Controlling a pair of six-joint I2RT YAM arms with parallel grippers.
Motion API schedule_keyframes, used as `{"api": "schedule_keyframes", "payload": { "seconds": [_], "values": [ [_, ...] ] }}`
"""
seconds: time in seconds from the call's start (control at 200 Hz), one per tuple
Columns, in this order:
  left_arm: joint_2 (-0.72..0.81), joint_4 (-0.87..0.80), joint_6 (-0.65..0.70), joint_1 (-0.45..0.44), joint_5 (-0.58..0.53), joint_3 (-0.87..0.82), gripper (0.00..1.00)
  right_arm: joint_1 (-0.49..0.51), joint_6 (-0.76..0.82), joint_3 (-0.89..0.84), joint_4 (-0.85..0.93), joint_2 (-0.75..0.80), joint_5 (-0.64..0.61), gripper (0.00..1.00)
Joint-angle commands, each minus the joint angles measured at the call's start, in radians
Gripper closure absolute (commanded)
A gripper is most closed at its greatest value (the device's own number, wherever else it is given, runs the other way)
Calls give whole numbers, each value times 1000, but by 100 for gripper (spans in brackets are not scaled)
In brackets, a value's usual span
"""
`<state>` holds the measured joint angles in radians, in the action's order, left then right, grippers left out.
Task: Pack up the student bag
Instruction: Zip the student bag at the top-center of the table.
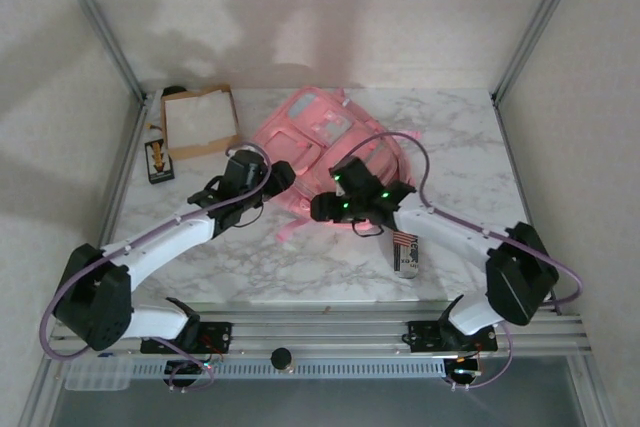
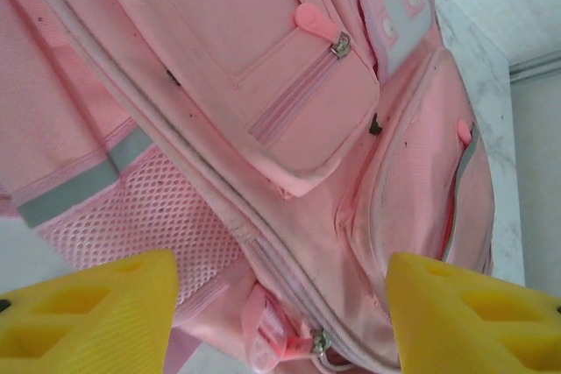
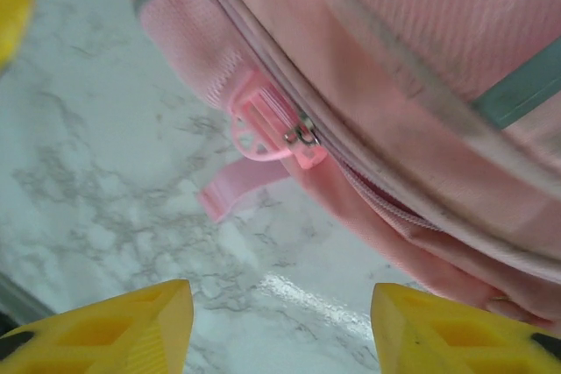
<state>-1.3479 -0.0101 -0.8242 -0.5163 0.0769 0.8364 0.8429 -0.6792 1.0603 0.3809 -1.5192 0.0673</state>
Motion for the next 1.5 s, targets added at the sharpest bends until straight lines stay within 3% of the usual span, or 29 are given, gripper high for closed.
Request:
{"api": "schedule_keyframes", "payload": {
  "seconds": [0.0, 0.09, 0.215, 0.325, 0.606, 0.801, 1.076, 1.497],
  "values": [
    [-45, 79, -43, 31, 45, -6, 36, 38, -127, 11, -74, -70, -127, 47],
    [-60, 110, -40, 59, 63, -15, 37, 75, -185, 56, -69, -142, -183, 50],
    [-100, 118, -26, 90, 84, -14, 37, 85, -252, 76, -140, -208, -141, 56],
    [-134, 133, -13, 102, 106, -11, 37, 85, -306, 81, -170, -229, -189, 64],
    [-218, 164, 15, 109, 128, 11, 38, 84, -316, 135, -90, -251, -347, 65],
    [-274, 146, 25, 113, 74, 26, 39, 81, -310, 163, -99, -225, -355, 67],
    [-317, 179, 17, 118, 108, 33, 40, 106, -382, 95, -102, -187, -313, 66],
    [-309, 172, 17, 117, 94, 26, 40, 95, -343, 144, -101, -284, -451, 71]
  ]
}}
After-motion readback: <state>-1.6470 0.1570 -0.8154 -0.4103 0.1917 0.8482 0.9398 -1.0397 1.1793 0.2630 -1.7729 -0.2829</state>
